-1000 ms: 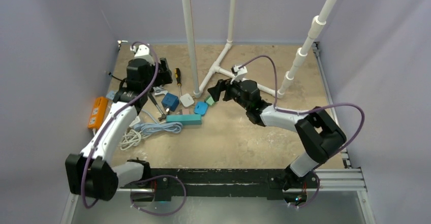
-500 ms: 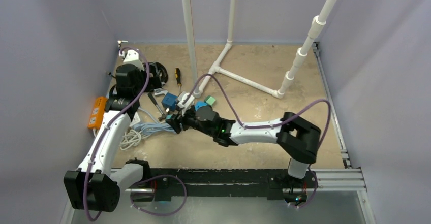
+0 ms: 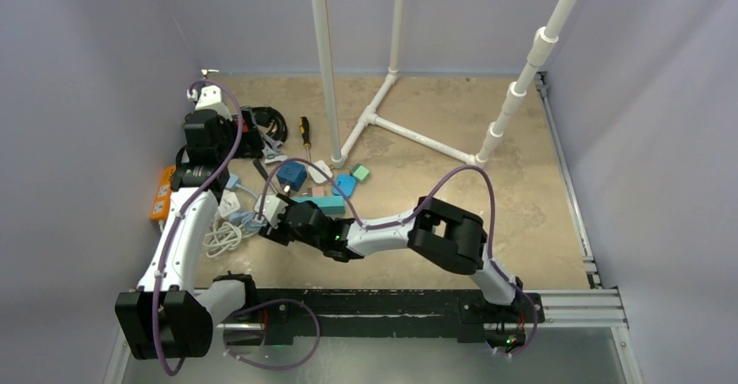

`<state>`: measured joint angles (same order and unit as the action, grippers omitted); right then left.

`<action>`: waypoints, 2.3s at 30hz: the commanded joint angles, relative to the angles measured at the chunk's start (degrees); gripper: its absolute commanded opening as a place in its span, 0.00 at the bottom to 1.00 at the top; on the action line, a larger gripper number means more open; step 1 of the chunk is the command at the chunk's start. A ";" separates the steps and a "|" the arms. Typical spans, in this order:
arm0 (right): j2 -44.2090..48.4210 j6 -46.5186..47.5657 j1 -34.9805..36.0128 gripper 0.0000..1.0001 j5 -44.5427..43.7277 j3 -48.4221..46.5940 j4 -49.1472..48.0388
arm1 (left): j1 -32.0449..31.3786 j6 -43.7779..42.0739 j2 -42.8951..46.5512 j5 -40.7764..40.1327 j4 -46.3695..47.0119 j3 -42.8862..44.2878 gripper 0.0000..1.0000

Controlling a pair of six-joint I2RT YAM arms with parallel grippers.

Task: Pull the plug off the socket
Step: Move the socket to the center of the board.

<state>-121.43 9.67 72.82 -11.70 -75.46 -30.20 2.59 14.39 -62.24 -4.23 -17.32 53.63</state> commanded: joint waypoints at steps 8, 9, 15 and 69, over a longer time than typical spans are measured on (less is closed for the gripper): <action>-8.33 7.61 2.14 0.62 -7.24 -12.14 6.10 | 0.57 0.94 1.51 2.03 1.59 1.12 0.99; -8.83 7.86 2.13 0.63 -7.89 -12.45 6.25 | 0.62 0.98 1.43 2.12 1.59 1.13 0.99; -13.42 8.52 2.15 0.57 -12.07 -18.16 8.26 | 0.84 1.08 1.98 2.52 1.67 0.97 0.99; 44.30 -43.39 -11.47 0.74 -22.51 33.48 16.71 | -4.30 3.67 4.28 10.43 3.00 -1.75 0.97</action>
<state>-80.31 -36.01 61.45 -32.01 -39.29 -10.90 -1.06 17.41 -59.00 5.30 -16.45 52.36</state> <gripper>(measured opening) 0.657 0.975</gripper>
